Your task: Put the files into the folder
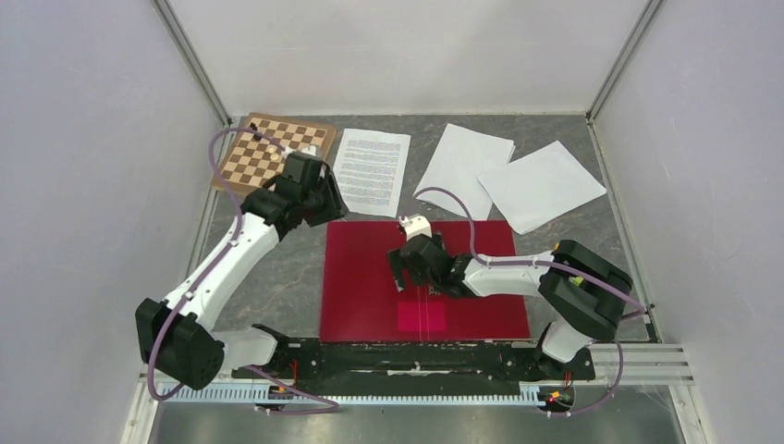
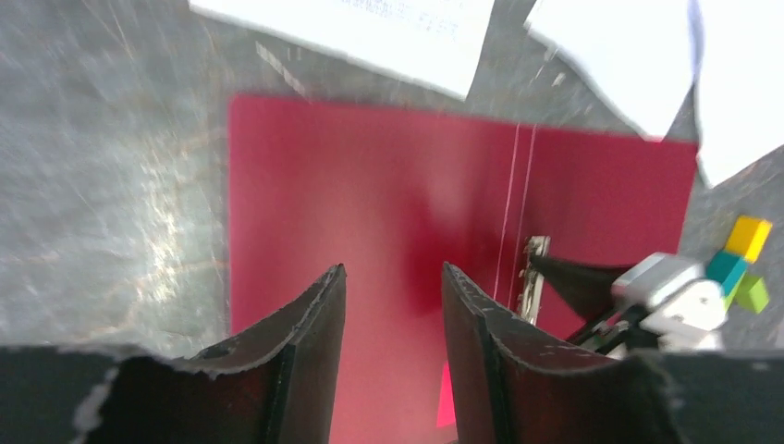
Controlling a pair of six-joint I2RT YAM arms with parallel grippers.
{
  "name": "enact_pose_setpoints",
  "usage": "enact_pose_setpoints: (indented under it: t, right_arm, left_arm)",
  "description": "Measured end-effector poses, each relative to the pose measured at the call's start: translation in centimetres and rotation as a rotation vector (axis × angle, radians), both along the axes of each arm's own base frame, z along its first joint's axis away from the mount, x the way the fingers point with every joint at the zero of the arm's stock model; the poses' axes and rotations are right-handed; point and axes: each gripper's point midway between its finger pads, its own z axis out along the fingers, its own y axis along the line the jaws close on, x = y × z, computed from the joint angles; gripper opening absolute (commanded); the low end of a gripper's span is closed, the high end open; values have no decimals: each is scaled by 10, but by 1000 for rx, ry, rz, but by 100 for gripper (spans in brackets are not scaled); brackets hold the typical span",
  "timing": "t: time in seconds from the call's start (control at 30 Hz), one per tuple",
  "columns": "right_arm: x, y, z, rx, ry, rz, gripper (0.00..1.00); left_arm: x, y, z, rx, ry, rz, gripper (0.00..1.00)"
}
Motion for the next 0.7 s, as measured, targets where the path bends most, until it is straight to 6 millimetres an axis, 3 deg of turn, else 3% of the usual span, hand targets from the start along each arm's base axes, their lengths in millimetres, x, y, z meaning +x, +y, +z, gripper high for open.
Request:
enact_pose_setpoints:
  t: [0.17, 0.3, 0.53, 0.7]
  right_arm:
    - [3, 19, 2, 1, 22, 8, 98]
    - [-2, 29, 5, 15, 55, 13, 98]
    - [-1, 23, 31, 14, 66, -17, 98]
    - [-6, 3, 52, 52, 47, -64, 87]
  left_arm:
    - [-31, -4, -78, -33, 192, 15, 42]
    - [-46, -8, -114, -69, 281, 30, 40]
    - [-48, -20, -131, -131, 303, 11, 40]
    - [-46, -29, -128, -176, 286, -18, 40]
